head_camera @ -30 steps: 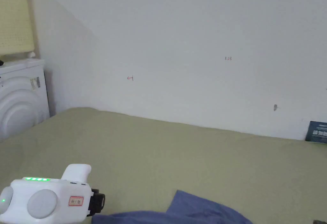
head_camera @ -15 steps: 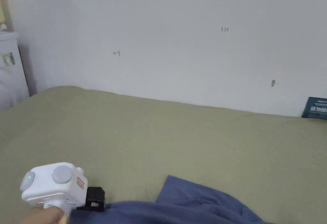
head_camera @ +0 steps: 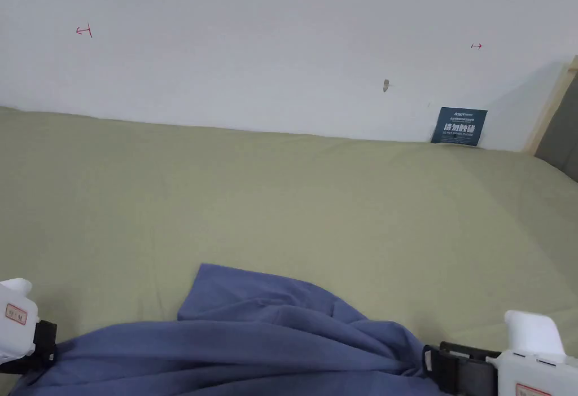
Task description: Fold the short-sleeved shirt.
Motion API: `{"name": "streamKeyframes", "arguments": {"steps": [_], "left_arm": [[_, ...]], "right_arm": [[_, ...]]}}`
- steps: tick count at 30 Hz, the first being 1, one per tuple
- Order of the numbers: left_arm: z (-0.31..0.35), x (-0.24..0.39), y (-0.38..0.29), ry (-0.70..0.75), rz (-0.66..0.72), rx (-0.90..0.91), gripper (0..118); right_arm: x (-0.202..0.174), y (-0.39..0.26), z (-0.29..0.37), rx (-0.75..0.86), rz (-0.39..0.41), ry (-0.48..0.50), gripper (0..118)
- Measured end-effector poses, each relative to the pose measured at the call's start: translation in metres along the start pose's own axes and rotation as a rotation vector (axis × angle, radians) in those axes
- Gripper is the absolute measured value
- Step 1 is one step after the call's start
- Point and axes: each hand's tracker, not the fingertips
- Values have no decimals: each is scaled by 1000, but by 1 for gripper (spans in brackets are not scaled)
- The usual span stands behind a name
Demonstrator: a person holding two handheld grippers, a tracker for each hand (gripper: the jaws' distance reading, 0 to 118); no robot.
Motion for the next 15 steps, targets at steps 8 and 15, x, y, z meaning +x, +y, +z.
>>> {"name": "streamKeyframes", "arguments": {"steps": [8, 15], "left_arm": [[15, -2, -5, -33, 35, 16, 5], [60, 2, 4, -75, 29, 178, 5]], "right_arm": [[-10, -14, -35, -138, 117, -51, 3], [-36, 0, -3, -2, 199, -86, 3]]}}
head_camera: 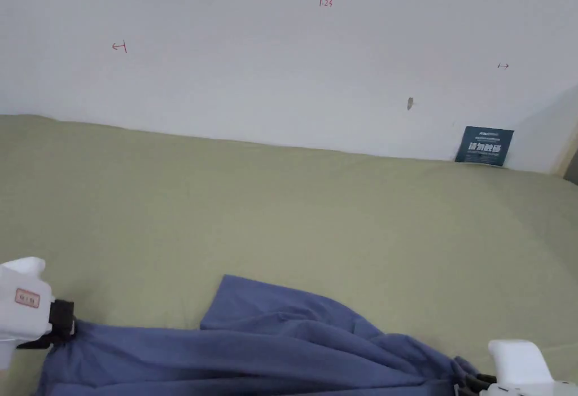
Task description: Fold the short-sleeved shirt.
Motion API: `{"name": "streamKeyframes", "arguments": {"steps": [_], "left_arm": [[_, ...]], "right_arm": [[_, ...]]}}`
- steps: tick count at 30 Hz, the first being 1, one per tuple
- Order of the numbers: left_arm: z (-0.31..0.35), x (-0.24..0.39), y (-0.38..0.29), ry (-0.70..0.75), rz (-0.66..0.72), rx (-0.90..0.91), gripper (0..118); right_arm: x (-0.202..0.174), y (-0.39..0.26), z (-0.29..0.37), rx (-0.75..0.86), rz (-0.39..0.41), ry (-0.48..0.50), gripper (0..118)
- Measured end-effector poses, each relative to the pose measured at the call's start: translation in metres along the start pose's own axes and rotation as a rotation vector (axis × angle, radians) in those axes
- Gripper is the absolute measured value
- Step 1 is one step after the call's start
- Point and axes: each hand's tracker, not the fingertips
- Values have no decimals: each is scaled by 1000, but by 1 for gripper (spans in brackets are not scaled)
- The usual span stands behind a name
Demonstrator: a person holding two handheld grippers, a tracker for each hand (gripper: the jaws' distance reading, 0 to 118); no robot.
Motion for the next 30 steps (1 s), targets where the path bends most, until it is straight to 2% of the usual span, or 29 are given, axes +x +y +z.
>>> {"name": "streamKeyframes", "arguments": {"steps": [5, 13, 18, 24, 28, 30], "left_arm": [[44, 6, 32, -62, -42, 154, 5], [105, 17, 81, -110, -119, 295, 5], [138, 25, 117, -123, -123, 377, 5], [168, 40, 158, -134, -163, 457, 5], [181, 56, 178, -88, -251, 555, 5], [182, 59, 192, -94, -231, 552, 5]], "right_arm": [[4, 27, 18, 66, -15, 35, 3], [14, 86, 47, 159, -35, 30, 3], [14, 134, 74, 260, 16, 2, 3], [16, 201, 98, 359, 36, -32, 3], [11, 241, 112, 442, 39, -56, 3], [8, 259, 115, 468, 42, -60, 3]]}}
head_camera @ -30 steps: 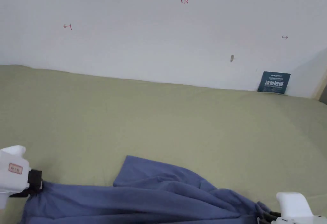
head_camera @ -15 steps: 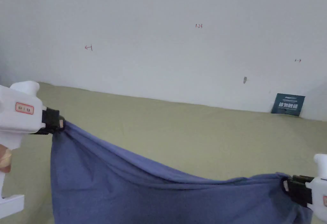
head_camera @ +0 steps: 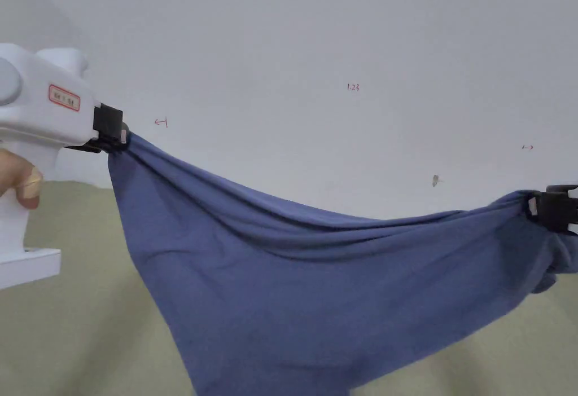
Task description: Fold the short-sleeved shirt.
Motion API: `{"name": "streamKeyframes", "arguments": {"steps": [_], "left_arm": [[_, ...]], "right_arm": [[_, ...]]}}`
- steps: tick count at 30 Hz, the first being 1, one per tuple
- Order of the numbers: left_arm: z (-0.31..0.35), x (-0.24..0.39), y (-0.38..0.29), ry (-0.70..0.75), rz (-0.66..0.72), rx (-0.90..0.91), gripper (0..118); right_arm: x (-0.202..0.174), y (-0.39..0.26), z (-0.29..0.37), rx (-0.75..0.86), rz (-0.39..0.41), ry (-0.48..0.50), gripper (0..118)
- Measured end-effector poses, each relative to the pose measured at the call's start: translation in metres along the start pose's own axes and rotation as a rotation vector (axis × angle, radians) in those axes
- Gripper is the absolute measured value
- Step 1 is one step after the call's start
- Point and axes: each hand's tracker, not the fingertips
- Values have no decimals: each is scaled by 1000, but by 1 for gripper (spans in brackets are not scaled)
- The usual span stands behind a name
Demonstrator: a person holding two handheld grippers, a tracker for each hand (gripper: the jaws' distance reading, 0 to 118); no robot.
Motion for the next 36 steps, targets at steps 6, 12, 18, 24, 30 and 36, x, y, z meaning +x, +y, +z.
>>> {"name": "streamKeyframes", "arguments": {"steps": [6, 12, 18, 24, 30, 36], "left_arm": [[-11, 10, 27, 43, -6, 61, 5], [-18, 2, 25, 27, 72, 81, 5], [-28, -14, -19, 43, 66, 10, 5], [-28, -26, -76, 7, 116, -83, 5], [-12, -26, -147, -19, 127, -171, 5], [11, -32, -241, -40, 204, -310, 5]], "right_arm": [[1, 35, -29, 61, -40, 1, 3], [5, 32, -54, 66, -39, -18, 3], [23, -13, -64, 18, -120, 5, 3], [30, -69, -61, -58, -137, 13, 3], [38, -142, -39, -141, -172, 28, 3], [48, -227, -9, -280, -232, 41, 3]]}}
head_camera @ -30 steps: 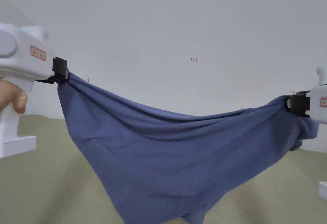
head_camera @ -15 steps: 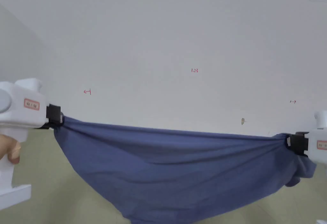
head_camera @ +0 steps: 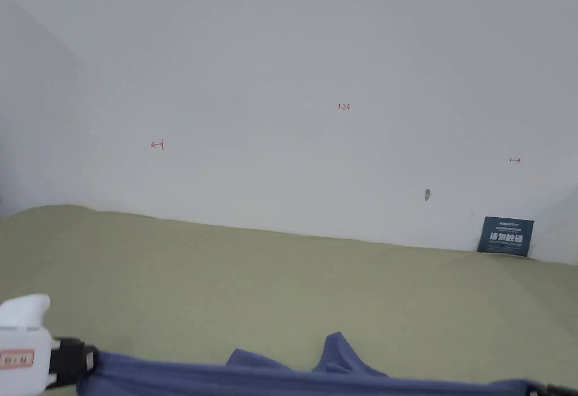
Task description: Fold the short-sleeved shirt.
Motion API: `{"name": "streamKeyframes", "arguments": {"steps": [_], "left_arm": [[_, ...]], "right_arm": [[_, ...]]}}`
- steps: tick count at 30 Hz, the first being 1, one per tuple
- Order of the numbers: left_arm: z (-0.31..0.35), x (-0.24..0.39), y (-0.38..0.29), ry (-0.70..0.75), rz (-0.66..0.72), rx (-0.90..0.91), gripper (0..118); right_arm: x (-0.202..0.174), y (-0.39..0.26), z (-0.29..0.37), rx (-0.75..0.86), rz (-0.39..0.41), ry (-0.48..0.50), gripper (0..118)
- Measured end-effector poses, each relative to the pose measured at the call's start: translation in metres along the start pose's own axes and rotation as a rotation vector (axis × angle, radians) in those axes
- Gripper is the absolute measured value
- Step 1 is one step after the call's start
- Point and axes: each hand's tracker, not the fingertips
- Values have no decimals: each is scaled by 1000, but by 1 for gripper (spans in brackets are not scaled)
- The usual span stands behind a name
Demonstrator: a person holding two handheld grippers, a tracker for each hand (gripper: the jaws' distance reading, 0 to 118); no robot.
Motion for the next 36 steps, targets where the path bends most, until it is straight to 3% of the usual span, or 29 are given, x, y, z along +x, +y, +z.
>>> {"name": "streamKeyframes", "arguments": {"steps": [8, 12, 13, 14, 15, 16, 17, 18, 22, 24, 25, 26, 27, 28, 29, 31, 34, 36], "left_arm": [[0, -27, -118, 50, 82, -190, 5], [-1, -32, -152, 61, 96, -225, 5], [-2, -33, -156, 65, 104, -227, 9], [-2, -33, -159, 73, 125, -231, 26], [0, -31, -161, 86, 137, -233, 56], [5, -29, -160, 74, 144, -227, 88], [10, -27, -157, 37, 157, -201, 102], [15, -21, -152, 30, 145, -195, 104], [45, 21, -132, 82, -41, -1, 101], [62, 45, -126, 86, -135, 140, 92], [69, 55, -127, 61, -153, 193, 81], [76, 65, -125, 46, -170, 228, 68], [81, 73, -124, 38, -184, 243, 45], [85, 81, -123, 37, -202, 241, 6], [87, 85, -124, 44, -218, 235, 0], [89, 92, -127, 100, -243, 201, 0], [92, 94, -141, 100, -275, 159, 0], [95, 83, -151, 95, -266, 143, 0]], "right_arm": [[28, -110, 16, -156, -88, 1, 3], [32, -135, 17, -152, -139, -2, 4], [31, -136, 18, -151, -143, -9, 14], [27, -137, 21, -150, -138, -28, 32], [26, -135, 23, -144, -124, -66, 61], [24, -131, 25, -150, -110, -102, 100], [22, -126, 30, -154, -104, -95, 114], [23, -122, 35, -127, -99, -88, 116], [-1, -98, 69, 17, -50, -106, 113], [-16, -90, 82, 64, -48, -133, 112], [-23, -88, 88, 82, -50, -129, 108], [-29, -89, 95, 90, -44, -121, 98], [-35, -88, 100, 89, -35, -114, 78], [-42, -87, 105, 88, -12, -116, 37], [-48, -86, 108, 77, 33, -130, 5], [-60, -93, 110, 55, 115, -209, 0], [-65, -111, 117, 54, 66, -101, 0], [-69, -122, 116, 17, 58, -94, 0]]}}
